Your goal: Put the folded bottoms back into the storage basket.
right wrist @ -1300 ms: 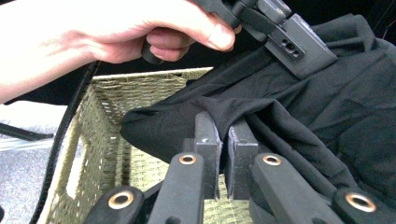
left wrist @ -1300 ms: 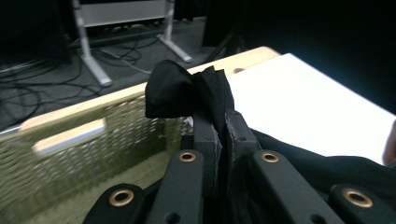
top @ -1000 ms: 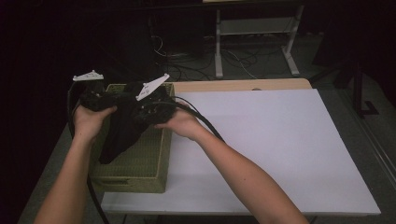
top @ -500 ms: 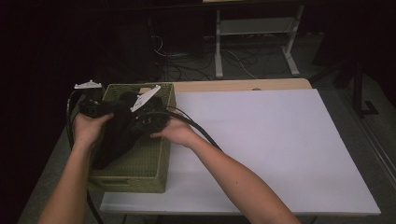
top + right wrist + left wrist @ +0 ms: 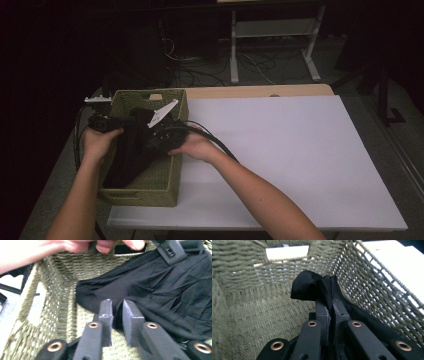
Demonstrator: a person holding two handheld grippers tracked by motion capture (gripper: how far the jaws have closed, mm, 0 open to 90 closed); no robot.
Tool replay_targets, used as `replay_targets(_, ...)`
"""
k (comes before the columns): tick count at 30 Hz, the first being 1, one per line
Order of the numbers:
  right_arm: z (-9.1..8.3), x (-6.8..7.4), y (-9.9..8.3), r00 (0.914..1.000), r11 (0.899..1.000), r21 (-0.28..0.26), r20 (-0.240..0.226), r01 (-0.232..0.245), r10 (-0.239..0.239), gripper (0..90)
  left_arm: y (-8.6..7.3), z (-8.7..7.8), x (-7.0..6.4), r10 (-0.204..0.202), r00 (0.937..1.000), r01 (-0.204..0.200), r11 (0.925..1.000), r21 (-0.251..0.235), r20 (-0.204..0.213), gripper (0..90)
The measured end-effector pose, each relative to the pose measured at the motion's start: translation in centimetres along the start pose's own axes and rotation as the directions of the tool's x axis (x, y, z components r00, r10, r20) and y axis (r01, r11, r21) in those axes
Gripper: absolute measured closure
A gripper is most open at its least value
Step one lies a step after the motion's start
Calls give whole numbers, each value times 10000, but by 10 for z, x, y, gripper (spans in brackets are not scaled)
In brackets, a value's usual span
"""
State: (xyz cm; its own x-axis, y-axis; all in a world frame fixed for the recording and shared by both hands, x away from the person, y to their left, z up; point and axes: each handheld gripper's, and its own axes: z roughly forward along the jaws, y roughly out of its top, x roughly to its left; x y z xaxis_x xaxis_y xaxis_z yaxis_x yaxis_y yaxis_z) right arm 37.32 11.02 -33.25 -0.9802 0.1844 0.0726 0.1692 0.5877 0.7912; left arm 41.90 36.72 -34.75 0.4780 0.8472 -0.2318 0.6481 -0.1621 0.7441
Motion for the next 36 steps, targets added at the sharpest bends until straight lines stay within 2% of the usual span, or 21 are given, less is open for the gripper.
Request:
replay_targets(4, -12, -4, -5, 9998, 9995, -238, 56, -184, 185, 644, 0, 7, -1, -39, 10000, 40, 9999, 114, -22, 845)
replay_targets(9, -24, -8, -6, 9984, 9981, -391, 285, -469, 480, 535, 2, 13, 0, 34, 9995, -23, 9994, 348, -317, 844)
replay_targets(14, -32, -8, -10, 9974, 9969, -503, 363, -610, 628, 495, 7, 19, 6, 96, 9975, -67, 9991, 413, -703, 843)
replay_targets(16, -34, -8, -13, 9970, 9966, -529, 416, -628, 650, 491, 8, 20, 10, 0, 9962, 36, 9992, 411, -871, 841)
replay_targets(18, -36, -9, -15, 9966, 9963, -545, 443, -664, 689, 487, 8, 22, 14, -74, 9925, 128, 9990, 434, -1219, 832)
replay_targets(19, -38, -9, -16, 9965, 9962, -532, 450, -683, 708, 483, 8, 22, 16, -143, 9894, 197, 9992, 355, -1443, 819)
replay_targets(22, -42, -11, -18, 9960, 9960, -552, 526, -697, 726, 471, 10, 17, 19, -466, 9833, 470, 9989, -17, -1760, 713)
replay_targets(25, -47, -14, -21, 9949, 9950, -654, 622, -751, 792, 459, 12, 12, 19, -639, 9791, 611, 9979, -204, -1929, 624)
replay_targets(27, -50, -15, -22, 9938, 9941, -725, 701, -807, 858, 442, 13, 10, 18, -793, 9810, 766, 9968, -223, -1769, 568)
replay_targets(30, -55, -17, -25, 9931, 9931, -770, 714, -880, 935, 420, 14, 8, 13, -736, 9859, 710, 9972, -226, -1505, 505)
replay_targets(32, -58, -18, -28, 9921, 9931, -732, 787, -920, 977, 401, 15, 7, 7, -600, 9913, 577, 9981, -234, -1174, 476)
replay_targets(36, -67, -21, -34, 9899, 9918, -800, 927, -1001, 1073, 378, 17, 4, -6, -326, 9982, 314, 9992, -231, -506, 410)
